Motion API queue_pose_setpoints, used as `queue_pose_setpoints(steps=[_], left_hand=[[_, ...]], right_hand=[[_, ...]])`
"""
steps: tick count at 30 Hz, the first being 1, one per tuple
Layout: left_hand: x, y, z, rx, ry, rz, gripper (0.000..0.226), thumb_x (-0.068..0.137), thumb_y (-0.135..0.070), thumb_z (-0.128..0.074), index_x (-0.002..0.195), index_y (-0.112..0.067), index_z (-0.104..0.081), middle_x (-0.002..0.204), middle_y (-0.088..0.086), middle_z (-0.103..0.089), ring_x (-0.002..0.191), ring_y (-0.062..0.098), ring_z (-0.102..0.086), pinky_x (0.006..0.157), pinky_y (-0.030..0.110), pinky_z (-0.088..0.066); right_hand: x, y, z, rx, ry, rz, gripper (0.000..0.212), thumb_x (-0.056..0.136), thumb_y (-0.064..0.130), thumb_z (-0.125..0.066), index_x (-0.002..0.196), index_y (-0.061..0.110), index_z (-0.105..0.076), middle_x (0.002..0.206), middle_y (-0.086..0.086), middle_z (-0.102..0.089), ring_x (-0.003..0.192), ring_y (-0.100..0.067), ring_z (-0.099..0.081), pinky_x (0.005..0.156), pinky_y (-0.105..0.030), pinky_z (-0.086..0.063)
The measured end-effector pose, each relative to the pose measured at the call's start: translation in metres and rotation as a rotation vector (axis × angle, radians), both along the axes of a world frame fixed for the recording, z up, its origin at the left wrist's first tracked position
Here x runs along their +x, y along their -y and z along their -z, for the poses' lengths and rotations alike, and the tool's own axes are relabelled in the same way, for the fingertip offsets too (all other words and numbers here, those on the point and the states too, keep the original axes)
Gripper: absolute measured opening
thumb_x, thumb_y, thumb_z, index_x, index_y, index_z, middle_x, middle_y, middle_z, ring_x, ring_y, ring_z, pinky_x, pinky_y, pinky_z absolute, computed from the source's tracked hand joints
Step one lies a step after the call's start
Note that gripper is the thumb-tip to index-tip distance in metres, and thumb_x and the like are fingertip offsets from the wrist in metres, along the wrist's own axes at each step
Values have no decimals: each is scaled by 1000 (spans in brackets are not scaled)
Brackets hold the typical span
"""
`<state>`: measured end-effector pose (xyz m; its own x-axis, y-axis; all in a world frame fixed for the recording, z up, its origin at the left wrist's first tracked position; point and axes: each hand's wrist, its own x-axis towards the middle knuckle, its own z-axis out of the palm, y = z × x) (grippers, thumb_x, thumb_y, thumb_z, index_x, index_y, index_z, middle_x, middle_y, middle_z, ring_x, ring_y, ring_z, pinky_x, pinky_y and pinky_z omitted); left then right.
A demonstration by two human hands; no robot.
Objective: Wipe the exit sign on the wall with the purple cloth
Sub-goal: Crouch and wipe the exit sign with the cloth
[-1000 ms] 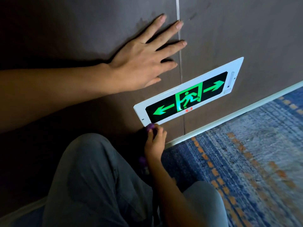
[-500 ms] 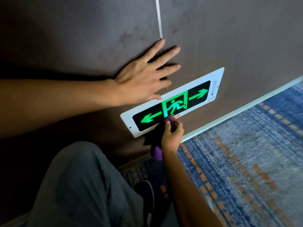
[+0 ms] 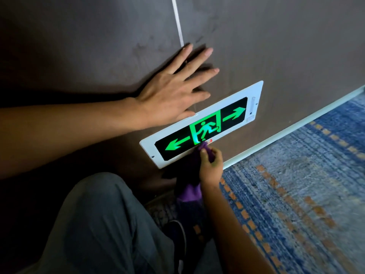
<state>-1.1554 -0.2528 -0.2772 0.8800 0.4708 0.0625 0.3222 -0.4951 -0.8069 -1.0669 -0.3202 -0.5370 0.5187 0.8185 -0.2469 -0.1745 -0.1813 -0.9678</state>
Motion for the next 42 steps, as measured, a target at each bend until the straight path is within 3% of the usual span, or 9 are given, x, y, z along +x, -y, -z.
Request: queue_pose_setpoints(steps=[3,7,10,14,25,33,35,39,42], left_hand=[[27,-18,-10,30,0,33,62,90,-60,-62,143,-29,-59,171,9,-23,158,47,-2,125,67,-6],[62,-37,-10,100,-46,40,67,84,-66,-64,141,-31,-61,170,9,-26,158,46,-5,125,67,-7],[64,-43,-2,162,-62,33,69,86,-69,-58,144,-32,-57,171,10,-21,158,47,-5,124,69,-8],[61,-45,-2,163,-47,56,66,86,-67,-59,141,-30,-60,171,10,-23,157,48,-6,124,69,-7],[66,-42,0,146,-73,-7,59,89,-68,-53,138,-36,-62,172,9,-18,158,47,-3,123,70,-1],[66,-35,-7,102,-96,-22,51,94,-62,-53,139,-39,-60,173,9,-17,158,47,-1,123,71,-3],[66,-34,-8,80,-107,-26,51,94,-61,-54,139,-39,-60,173,8,-17,158,46,-1,123,71,-5],[66,-33,-10,53,-95,-28,51,94,-59,-54,141,-40,-58,173,7,-18,158,46,1,123,71,1],[66,-33,-11,14,-92,-6,48,92,-52,-56,138,-38,-61,171,8,-22,159,46,-1,121,70,7]], right_hand=[[49,-21,-3,-39,-66,98,20,97,21,-69,115,16,-63,109,-4,-70,103,-26,-69,96,-42,-58],[107,-48,-2,-32,-128,212,26,97,22,-69,123,22,-65,101,9,-67,91,-10,-67,81,-21,-59],[139,-69,-3,-25,-106,300,24,97,26,-69,121,24,-68,104,8,-69,98,-14,-66,94,-30,-57],[149,-97,-10,-35,-131,374,18,96,30,-68,114,32,-72,92,18,-67,95,-13,-67,95,-32,-56],[37,-53,12,-29,-304,291,27,93,25,-75,119,21,-76,115,-7,-74,107,-27,-72,98,-47,-59],[-38,-10,16,-13,-444,125,25,91,18,-77,115,23,-77,122,-11,-71,115,-28,-68,106,-46,-54],[-37,-3,15,3,-490,74,24,92,16,-77,115,21,-77,118,-11,-75,114,-28,-70,103,-42,-56],[5,-9,11,30,-405,204,20,92,24,-76,112,26,-76,107,2,-78,89,-2,-73,72,-8,-55],[55,-39,0,51,-329,294,24,95,36,-71,117,27,-75,109,9,-75,100,-5,-70,74,-12,-56]])
